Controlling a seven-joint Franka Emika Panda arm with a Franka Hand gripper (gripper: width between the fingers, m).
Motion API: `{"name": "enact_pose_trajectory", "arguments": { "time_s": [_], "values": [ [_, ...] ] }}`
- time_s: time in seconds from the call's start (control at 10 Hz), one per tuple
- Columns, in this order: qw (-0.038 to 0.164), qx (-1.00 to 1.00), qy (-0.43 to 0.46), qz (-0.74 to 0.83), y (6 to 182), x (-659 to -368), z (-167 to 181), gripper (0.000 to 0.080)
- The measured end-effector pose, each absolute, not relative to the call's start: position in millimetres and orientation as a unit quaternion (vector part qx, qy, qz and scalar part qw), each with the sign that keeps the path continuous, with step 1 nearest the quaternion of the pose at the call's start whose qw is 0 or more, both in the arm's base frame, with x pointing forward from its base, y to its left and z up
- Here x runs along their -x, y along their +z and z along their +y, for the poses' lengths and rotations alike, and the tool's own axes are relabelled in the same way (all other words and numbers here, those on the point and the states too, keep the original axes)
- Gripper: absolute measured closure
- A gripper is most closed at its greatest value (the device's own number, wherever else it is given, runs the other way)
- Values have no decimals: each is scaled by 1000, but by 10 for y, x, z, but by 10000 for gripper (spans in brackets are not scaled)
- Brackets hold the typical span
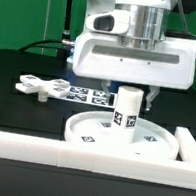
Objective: Assemble round table
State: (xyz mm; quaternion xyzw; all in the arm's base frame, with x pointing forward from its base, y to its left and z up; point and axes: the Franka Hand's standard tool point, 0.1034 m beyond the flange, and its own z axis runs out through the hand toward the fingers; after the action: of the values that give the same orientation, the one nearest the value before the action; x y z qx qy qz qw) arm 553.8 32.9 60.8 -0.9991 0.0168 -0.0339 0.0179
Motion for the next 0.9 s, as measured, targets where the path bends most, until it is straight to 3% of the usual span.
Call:
{"name": "enact_pose_trajectory", "arguments": {
  "time_s": [0.1,0.2,0.4,0.6,0.9],
  "values": [
    [18,999,-34,16,606,-5537,329,190],
    [17,999,-34,6,618,-5538,328,162],
    [15,999,-39,-26,717,-5485,265,152],
    [10,997,-38,-67,789,-5317,-42,151],
    [5,997,-42,-69,756,-5201,-316,151]
  ]
}}
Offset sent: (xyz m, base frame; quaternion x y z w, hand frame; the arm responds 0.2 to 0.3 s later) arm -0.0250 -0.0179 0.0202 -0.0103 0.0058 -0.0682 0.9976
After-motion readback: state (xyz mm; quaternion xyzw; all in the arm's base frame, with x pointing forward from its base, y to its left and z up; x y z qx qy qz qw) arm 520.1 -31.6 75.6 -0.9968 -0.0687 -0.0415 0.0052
